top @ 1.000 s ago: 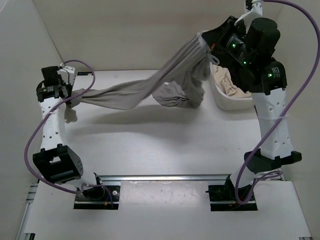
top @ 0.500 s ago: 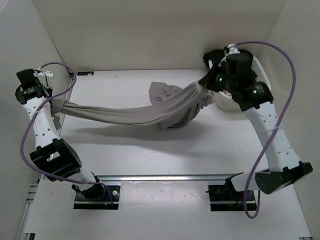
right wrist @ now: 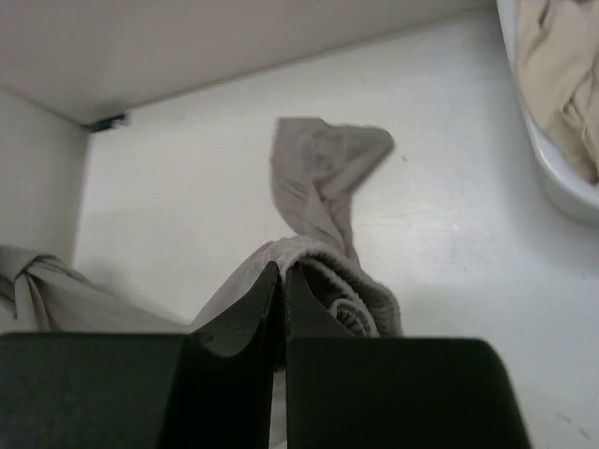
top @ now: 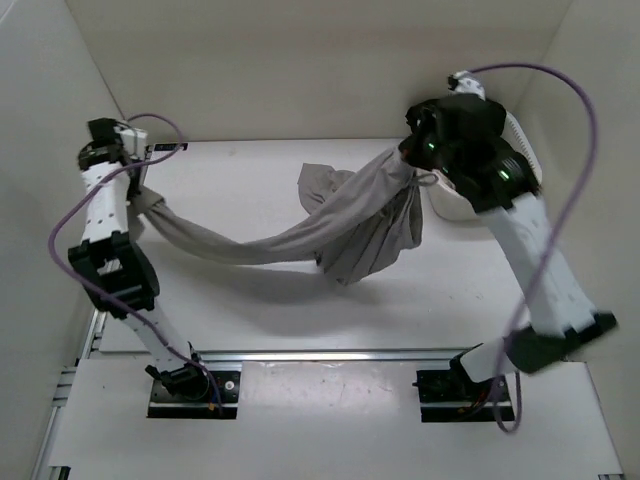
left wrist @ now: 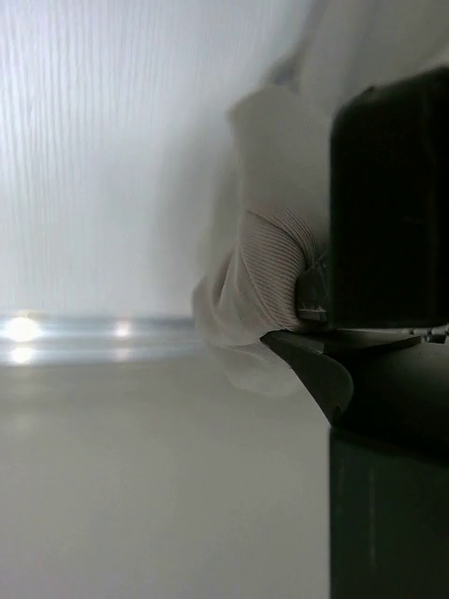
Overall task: Fold and stack the trousers
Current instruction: Grab the trousers from the pile, then flatten the trousers out
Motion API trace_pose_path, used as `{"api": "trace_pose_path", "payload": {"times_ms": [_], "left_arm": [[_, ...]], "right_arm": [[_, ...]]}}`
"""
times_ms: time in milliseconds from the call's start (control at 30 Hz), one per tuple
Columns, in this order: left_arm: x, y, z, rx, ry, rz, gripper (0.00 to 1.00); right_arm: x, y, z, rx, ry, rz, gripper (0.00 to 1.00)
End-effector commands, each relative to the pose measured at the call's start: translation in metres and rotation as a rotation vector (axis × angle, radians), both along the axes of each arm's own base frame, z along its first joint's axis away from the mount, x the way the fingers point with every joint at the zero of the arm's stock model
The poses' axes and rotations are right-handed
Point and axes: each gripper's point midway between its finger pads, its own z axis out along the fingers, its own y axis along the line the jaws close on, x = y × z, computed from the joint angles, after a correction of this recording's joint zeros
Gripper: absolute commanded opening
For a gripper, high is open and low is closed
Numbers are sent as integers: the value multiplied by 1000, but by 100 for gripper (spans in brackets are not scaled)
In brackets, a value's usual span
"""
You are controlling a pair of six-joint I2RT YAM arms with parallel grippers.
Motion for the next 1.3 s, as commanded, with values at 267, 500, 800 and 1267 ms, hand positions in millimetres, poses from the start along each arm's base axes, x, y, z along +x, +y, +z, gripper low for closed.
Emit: {"api": "trace_pose_path", "payload": {"times_ms": [267,500,800,1267], "left_arm": [[85,-59,-65,45,133,-70,53],[58,-93,-19,-55,32,-160,91],[-15,-185,-21,-76,94,-447,91],[-70,-221,-47,-66,176,-513,92]], "right_arm": [[149,0,-169,-109,458,-209,80],[70,-44,-207,-186,511,-322,60],[32,-94,-314,-234,654,-530,71],[70,-80,-405,-206,881,-510,20]]}}
